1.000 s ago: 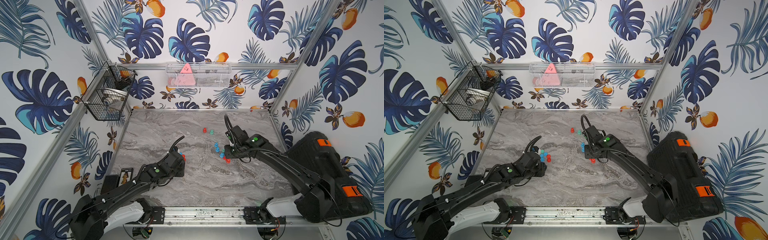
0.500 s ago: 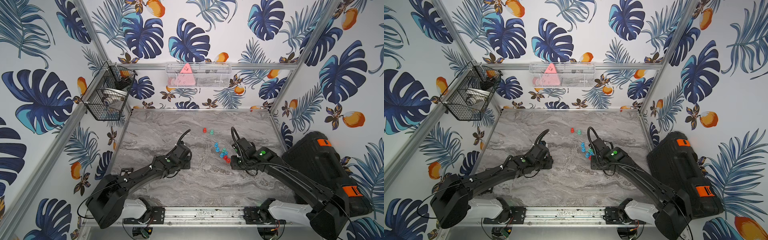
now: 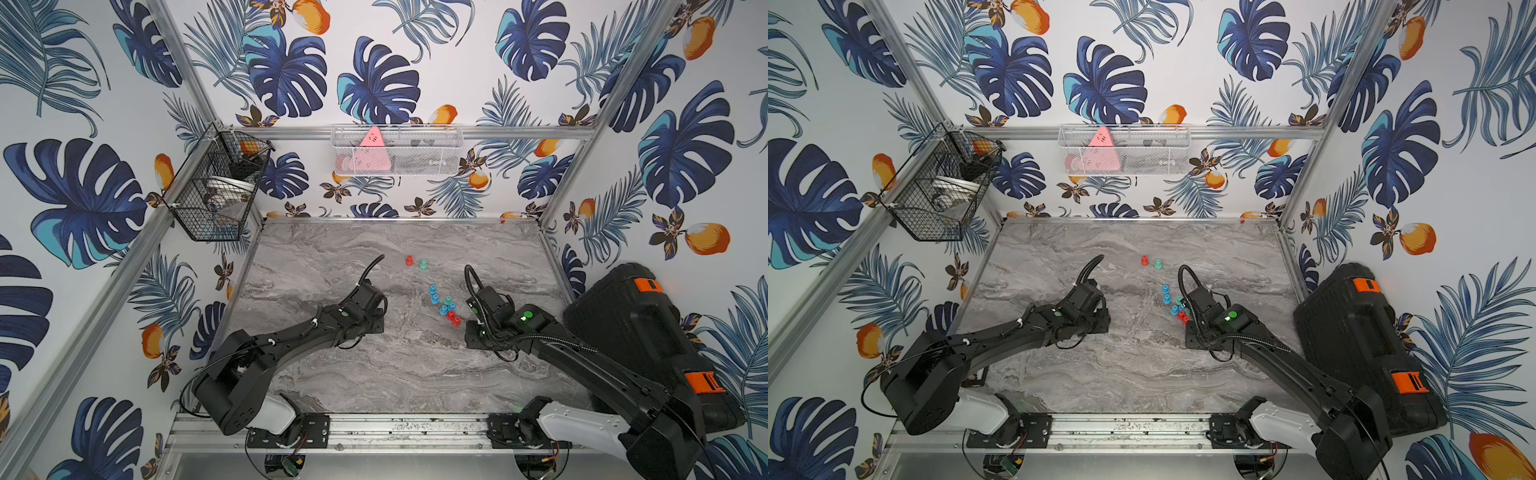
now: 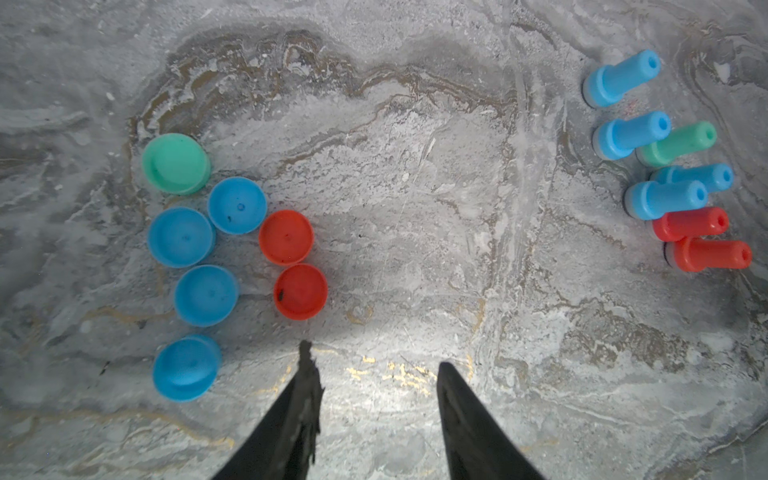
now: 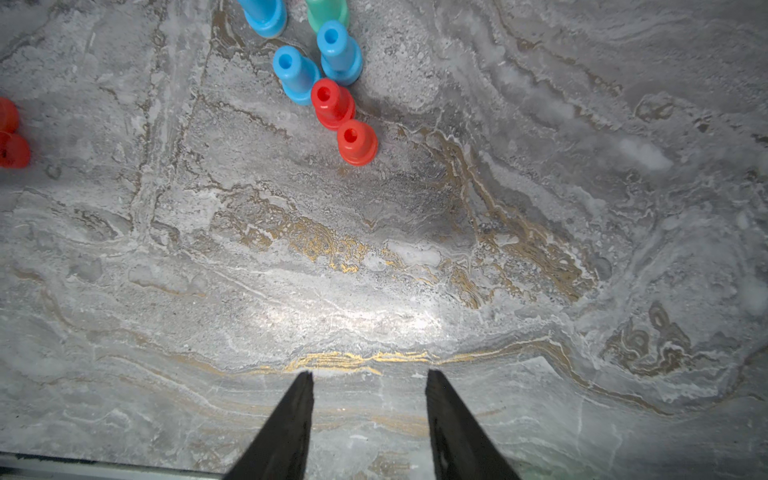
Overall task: Close the stamp cap
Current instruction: Move the cover to the center of the board.
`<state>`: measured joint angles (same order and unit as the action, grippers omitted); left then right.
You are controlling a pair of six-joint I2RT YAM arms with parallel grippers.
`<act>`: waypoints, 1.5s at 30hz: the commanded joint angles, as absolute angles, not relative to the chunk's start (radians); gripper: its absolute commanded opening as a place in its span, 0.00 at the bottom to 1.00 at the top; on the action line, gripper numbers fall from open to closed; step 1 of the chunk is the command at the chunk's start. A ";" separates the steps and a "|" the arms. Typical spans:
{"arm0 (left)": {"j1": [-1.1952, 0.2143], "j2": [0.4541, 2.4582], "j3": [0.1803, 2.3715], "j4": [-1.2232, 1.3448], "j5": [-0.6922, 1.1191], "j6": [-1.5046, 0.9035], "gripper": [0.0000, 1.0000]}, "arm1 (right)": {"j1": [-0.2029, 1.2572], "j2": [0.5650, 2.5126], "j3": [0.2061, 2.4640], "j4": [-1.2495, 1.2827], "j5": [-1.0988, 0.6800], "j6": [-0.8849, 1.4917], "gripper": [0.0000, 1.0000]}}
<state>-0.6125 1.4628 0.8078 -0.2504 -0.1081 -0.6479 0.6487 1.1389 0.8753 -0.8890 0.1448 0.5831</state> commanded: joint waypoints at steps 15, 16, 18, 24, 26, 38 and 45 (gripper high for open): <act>-0.580 1.539 0.837 -0.195 -0.097 -0.621 0.50 | 0.678 1.101 0.859 -0.873 0.155 0.607 0.48; -0.579 1.542 0.840 -0.193 -0.097 -0.620 0.50 | 0.680 1.100 0.856 -0.869 0.155 0.609 0.48; -0.575 1.549 0.843 -0.192 -0.098 -0.617 0.50 | 0.687 1.099 0.854 -0.868 0.159 0.612 0.48; -0.560 1.570 0.850 -0.183 -0.088 -0.615 0.50 | 0.690 1.085 0.852 -0.865 0.162 0.614 0.48; -0.556 1.578 0.850 -0.180 -0.084 -0.614 0.50 | 0.690 1.085 0.851 -0.865 0.160 0.614 0.48; -0.531 1.604 0.844 -0.157 -0.071 -0.613 0.50 | 0.690 1.083 0.850 -0.864 0.161 0.614 0.48; -0.521 1.608 0.844 -0.152 -0.066 -0.614 0.50 | 0.693 1.081 0.848 -0.862 0.162 0.614 0.48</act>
<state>-0.5251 1.6062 0.8440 -0.1711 -0.0673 -0.6266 0.6903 1.0863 0.8505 -0.8783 0.1486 0.6060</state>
